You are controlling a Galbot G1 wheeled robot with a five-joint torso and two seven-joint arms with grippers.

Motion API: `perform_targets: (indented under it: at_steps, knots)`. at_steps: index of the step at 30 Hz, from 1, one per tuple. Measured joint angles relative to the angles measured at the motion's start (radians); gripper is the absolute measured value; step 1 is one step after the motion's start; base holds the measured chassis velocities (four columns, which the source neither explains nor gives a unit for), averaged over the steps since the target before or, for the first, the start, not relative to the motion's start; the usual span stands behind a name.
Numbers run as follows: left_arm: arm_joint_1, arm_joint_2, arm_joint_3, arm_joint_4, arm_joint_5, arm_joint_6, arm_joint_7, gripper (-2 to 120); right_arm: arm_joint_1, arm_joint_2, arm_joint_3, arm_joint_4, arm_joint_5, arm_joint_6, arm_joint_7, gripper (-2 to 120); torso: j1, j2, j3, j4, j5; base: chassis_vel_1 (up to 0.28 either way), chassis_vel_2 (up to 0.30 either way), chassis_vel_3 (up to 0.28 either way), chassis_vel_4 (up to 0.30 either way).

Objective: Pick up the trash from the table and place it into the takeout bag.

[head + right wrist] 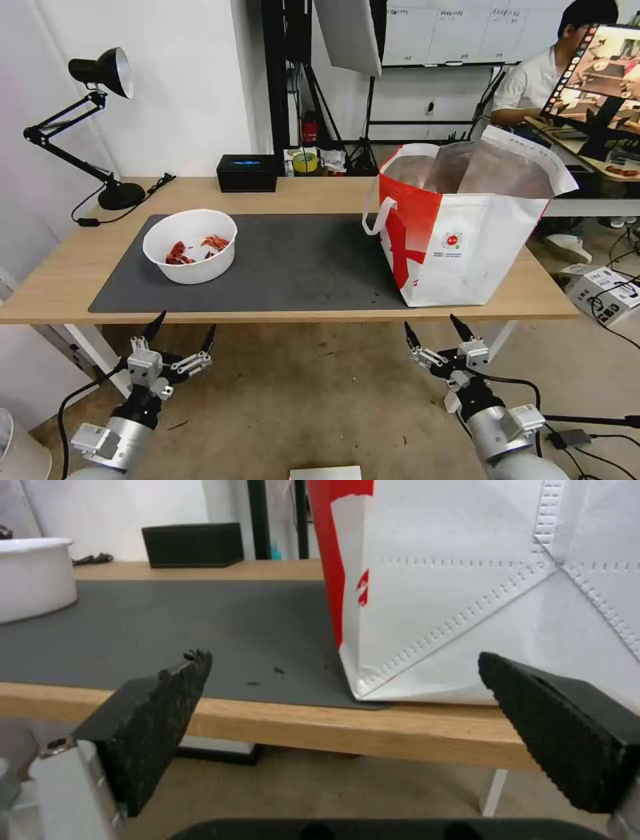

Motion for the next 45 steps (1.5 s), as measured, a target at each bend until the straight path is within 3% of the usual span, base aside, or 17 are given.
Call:
perform_targets:
  at_steps: [3,5,12,16,22,28,33,36,37,41,44,45]
  knots:
    - [-0.034,0.047,-0.057,-0.026,-0.088,0.055,-0.007,100,0.0,0.0,0.0,0.0,0.0,0.0,0.0,100,0.0,0.0,0.0,-0.0003,0.0004,0.0,0.0,0.0,0.0]
    - [-0.073,0.131,-0.11,-0.041,-0.187,0.108,-0.026,100,0.0,-0.001,0.0,0.001,0.0,-0.001,0.0,100,0.0,0.0,0.0,-0.0003,0.0004,0.0,0.0,0.0,0.0]
    - [-0.149,0.27,-0.123,-0.042,-0.284,0.208,-0.086,100,0.001,-0.001,0.0,0.001,0.001,-0.001,0.0,100,0.0,0.0,0.0,-0.0003,0.0003,0.0,0.0,0.0,0.0]
    - [-0.232,0.381,-0.081,-0.019,-0.326,0.341,-0.158,100,0.001,-0.001,0.0,0.002,0.001,-0.001,0.0,100,0.0,0.0,0.0,-0.0005,0.0003,0.0,0.0,0.0,0.0]
    - [-0.287,0.449,-0.076,0.044,-0.378,0.365,-0.171,100,0.001,-0.001,0.0,0.002,0.002,-0.002,0.0,100,0.0,0.0,0.0,0.0001,0.0001,0.0,0.0,0.0,0.0]
    - [-0.45,0.562,0.019,0.128,-0.515,0.43,-0.171,100,0.001,-0.001,0.0,0.003,0.002,-0.002,0.0,100,0.0,0.0,0.0,-0.0004,0.0004,0.0,0.0,0.0,0.0]
    - [-0.504,0.607,0.033,0.161,-0.587,0.499,-0.182,100,0.001,-0.001,0.0,0.002,0.002,-0.002,0.0,100,0.0,0.0,0.0,-0.0002,0.0003,0.0,0.0,0.0,0.0]
    - [-0.592,0.651,0.074,0.222,-0.664,0.601,-0.197,100,0.001,-0.001,0.0,0.003,0.002,-0.003,0.0,100,0.0,0.0,0.0,-0.0002,0.0003,0.0,0.0,0.0,0.0]
    - [-0.592,0.651,0.074,0.222,-0.664,0.601,-0.197,100,0.001,-0.001,0.0,0.003,0.002,-0.003,0.0,100,0.0,0.0,0.0,-0.0002,0.0003,0.0,0.0,0.0,0.0]
    - [-0.688,0.673,0.136,0.302,-0.742,0.675,-0.197,100,0.001,-0.002,0.0,0.003,0.002,-0.003,0.0,100,0.0,0.0,0.0,-0.0002,0.0003,0.0,0.0,0.0,0.0]
    - [-0.798,0.682,0.212,0.378,-0.828,0.778,-0.202,100,0.001,-0.001,0.0,0.003,0.002,-0.003,0.0,100,0.0,0.0,0.0,-0.0001,0.0003,0.0,0.0,0.0,0.0]
    - [-0.798,0.682,0.212,0.378,-0.828,0.778,-0.202,100,0.001,-0.001,0.0,0.003,0.002,-0.003,0.0,100,0.0,0.0,0.0,-0.0001,0.0003,0.0,0.0,0.0,0.0]
